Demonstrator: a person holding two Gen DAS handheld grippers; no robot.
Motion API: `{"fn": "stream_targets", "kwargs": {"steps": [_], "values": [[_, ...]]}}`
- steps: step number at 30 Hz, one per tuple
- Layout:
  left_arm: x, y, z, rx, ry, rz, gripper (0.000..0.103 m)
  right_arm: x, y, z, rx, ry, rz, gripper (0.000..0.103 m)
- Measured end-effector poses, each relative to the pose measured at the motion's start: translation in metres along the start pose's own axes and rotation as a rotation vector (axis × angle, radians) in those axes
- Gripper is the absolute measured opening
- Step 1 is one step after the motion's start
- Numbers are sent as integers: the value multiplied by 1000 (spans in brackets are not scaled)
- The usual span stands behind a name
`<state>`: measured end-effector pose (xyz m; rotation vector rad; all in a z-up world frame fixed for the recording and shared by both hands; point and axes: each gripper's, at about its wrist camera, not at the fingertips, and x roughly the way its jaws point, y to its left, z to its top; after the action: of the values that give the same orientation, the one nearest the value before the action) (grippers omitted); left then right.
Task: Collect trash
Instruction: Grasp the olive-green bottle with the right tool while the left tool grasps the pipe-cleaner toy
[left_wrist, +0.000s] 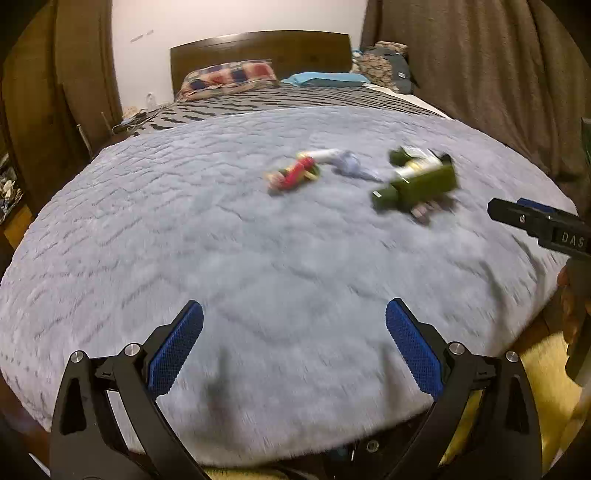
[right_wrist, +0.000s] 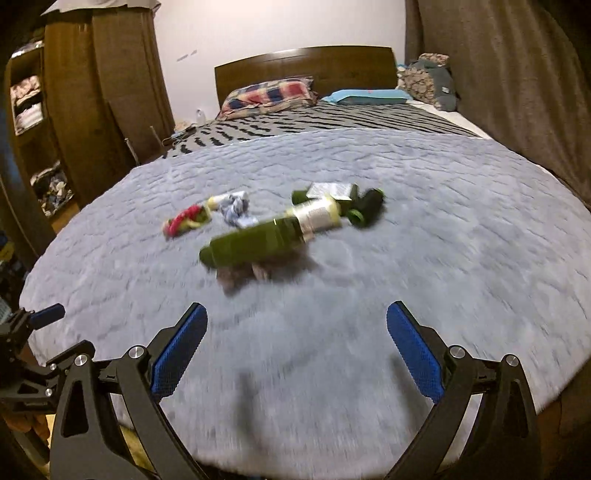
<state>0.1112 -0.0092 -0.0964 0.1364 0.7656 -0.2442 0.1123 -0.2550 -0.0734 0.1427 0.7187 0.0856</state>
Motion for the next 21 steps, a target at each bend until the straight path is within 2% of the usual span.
{"fn": "stream_targets", "kwargs": {"steps": [9,17,19,20,21], "values": [[51,30,44,-47,25,34,94,69,13,30,-78,85,19,98],[89,31,82,-43,27,-10,94,105,25,40,-91,158,138,97],[100,27,90,-27,32,-11,93,106,27,42,-85,156,168,84],[104,25,93,-20,34,-10,93,106,29,42,-81,159,196,73],[110,24,98,-13,35,-12,91,105,30,42,-83,160,200,69]]}}
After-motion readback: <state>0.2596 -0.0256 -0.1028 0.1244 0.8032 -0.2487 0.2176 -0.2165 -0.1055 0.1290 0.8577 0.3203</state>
